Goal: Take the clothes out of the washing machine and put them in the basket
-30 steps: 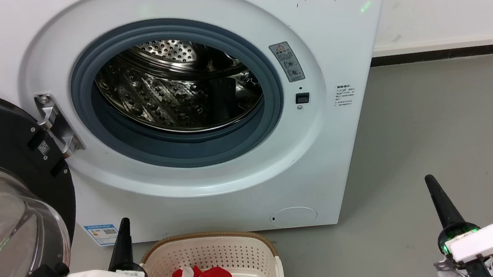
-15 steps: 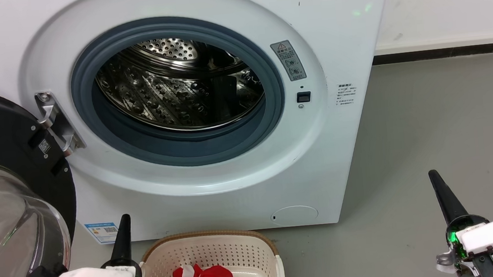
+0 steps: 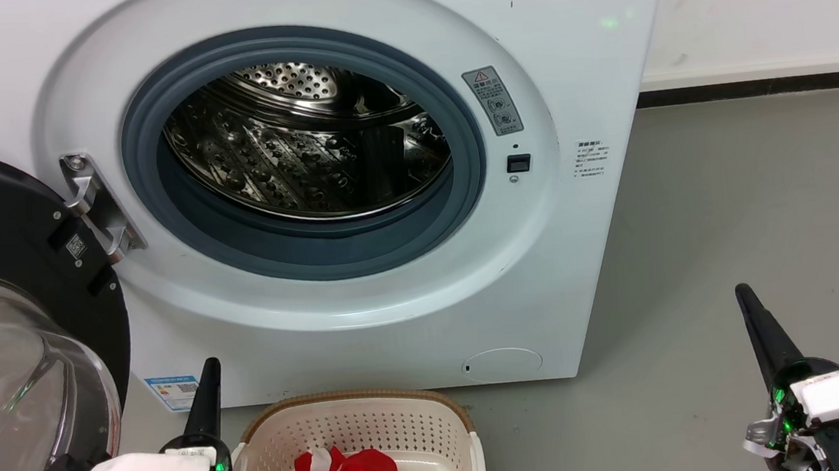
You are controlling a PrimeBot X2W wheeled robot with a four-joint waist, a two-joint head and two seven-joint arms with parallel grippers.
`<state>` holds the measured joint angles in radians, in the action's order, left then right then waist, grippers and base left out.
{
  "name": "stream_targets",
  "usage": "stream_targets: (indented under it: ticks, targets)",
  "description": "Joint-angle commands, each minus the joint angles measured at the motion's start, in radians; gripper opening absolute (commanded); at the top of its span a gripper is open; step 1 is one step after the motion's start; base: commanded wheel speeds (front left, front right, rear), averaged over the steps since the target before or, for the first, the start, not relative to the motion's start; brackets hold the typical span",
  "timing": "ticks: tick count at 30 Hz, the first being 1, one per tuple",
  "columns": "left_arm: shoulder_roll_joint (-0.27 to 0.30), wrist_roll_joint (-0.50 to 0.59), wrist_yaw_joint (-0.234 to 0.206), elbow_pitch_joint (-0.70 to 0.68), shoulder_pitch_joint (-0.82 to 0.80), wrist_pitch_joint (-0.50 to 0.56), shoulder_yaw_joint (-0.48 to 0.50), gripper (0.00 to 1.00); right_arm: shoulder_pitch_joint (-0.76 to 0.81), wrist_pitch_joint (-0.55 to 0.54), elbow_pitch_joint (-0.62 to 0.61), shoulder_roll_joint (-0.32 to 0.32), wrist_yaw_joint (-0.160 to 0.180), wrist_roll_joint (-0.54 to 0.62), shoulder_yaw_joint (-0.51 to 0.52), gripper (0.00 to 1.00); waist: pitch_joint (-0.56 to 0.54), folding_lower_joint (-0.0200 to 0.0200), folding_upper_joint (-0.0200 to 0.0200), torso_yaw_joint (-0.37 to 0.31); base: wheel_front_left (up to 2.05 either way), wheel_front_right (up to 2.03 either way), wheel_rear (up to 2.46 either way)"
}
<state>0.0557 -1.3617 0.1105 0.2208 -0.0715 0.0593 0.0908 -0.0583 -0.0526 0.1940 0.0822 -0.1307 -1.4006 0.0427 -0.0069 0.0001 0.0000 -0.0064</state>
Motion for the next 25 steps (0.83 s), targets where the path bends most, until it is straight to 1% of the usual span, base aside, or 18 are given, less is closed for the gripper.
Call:
stream_targets:
  ticks: [1, 25]
  targets:
    - [0.0, -0.02, 0.005, -0.001, -0.022, 0.006, 0.004, 0.0, -0.023, -0.003, 0.001, 0.003, 0.0, -0.021, 0.004, 0.0, 0.0, 0.0, 0.0, 0.0, 0.0, 0.0, 0.0]
    - [-0.005, -0.208, 0.02, 0.021, -0.04, 0.048, 0.022, 0.0, -0.049, -0.027, 0.042, -0.003, 0.0, -0.203, 0.028, 0.0, 0.008, -0.0001, 0.0, 0.005, 0.0, 0.0, 0.0]
